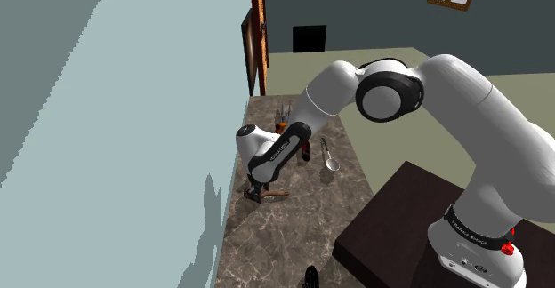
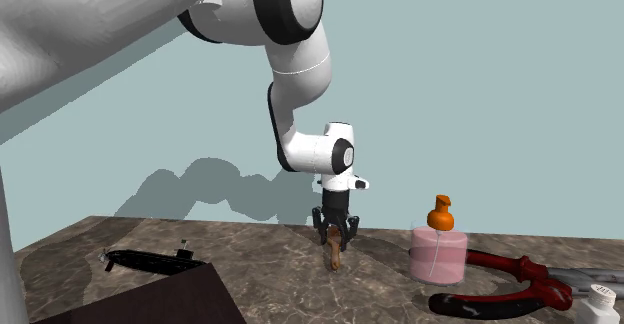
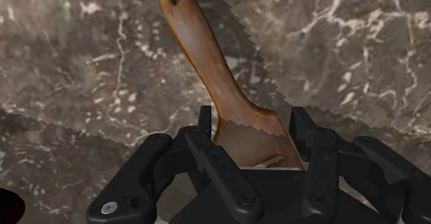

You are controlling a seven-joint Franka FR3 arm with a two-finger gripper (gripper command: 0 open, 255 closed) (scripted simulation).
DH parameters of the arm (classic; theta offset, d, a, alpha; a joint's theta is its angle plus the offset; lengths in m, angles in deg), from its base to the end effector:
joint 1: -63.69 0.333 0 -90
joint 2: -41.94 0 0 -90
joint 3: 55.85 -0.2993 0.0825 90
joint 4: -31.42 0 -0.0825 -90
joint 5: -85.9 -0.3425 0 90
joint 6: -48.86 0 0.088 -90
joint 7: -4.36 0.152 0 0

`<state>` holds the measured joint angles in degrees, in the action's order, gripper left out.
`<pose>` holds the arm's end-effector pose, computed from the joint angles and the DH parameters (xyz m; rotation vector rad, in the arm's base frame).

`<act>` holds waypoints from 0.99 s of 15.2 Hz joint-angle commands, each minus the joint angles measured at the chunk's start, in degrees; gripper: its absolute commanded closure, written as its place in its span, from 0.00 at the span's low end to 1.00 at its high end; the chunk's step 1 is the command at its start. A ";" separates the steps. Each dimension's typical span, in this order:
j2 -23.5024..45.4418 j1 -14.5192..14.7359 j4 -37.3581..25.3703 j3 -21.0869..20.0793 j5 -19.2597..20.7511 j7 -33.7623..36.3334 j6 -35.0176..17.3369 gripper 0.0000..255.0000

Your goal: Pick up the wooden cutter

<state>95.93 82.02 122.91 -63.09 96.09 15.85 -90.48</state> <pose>0.5684 0.2619 0.0498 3.0591 0.5249 -0.1388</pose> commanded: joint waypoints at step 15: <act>-9.22 -0.97 4.17 -1.14 -0.96 -0.57 5.06 1.00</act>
<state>87.34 81.08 126.99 -64.14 95.22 15.31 -85.96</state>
